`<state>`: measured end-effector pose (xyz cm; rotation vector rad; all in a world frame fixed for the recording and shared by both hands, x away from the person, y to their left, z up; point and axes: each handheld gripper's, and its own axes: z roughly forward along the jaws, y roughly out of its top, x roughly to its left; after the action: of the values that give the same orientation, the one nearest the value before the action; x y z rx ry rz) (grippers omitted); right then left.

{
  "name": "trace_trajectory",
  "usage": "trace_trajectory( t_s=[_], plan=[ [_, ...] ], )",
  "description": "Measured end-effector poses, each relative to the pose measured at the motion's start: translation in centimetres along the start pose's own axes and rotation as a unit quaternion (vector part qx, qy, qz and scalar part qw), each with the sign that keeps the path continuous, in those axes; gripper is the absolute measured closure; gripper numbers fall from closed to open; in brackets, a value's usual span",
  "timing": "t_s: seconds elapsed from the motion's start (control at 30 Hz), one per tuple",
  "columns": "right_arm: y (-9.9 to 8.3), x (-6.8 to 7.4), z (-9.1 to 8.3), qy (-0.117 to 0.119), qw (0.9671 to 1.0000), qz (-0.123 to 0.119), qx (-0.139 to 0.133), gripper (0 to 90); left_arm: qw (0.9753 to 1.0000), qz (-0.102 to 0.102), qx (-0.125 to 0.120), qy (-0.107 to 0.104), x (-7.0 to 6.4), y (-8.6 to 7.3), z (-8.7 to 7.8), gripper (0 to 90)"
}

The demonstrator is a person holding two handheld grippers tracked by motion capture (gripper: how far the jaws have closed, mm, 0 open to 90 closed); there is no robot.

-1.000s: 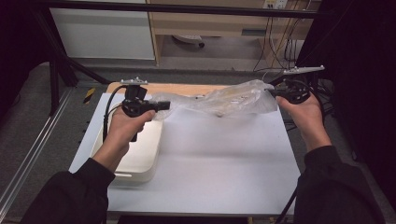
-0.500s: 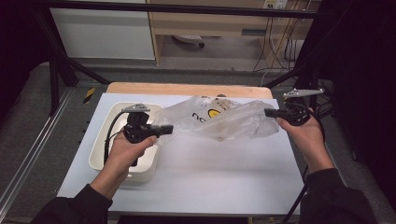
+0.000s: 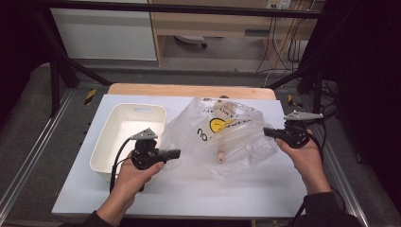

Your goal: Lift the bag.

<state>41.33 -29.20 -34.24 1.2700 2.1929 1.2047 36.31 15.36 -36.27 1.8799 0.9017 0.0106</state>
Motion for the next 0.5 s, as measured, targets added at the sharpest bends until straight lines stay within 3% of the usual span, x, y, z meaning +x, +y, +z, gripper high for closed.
trace_trajectory(
  t_s=[0.2,0.5],
  plan=[
    [-2.5,0.7,0.2,0.001,0.9998,0.02,-0.004,90.0,0.9999,0.007,0.009,0.0,-0.8,-1.9,0.7,90.0],
    [-5.8,1.1,0.5,-0.005,0.9997,0.019,0.015,90.0,0.9996,0.019,0.014,0.014,-1.3,-4.3,1.0,90.0]
  ],
)
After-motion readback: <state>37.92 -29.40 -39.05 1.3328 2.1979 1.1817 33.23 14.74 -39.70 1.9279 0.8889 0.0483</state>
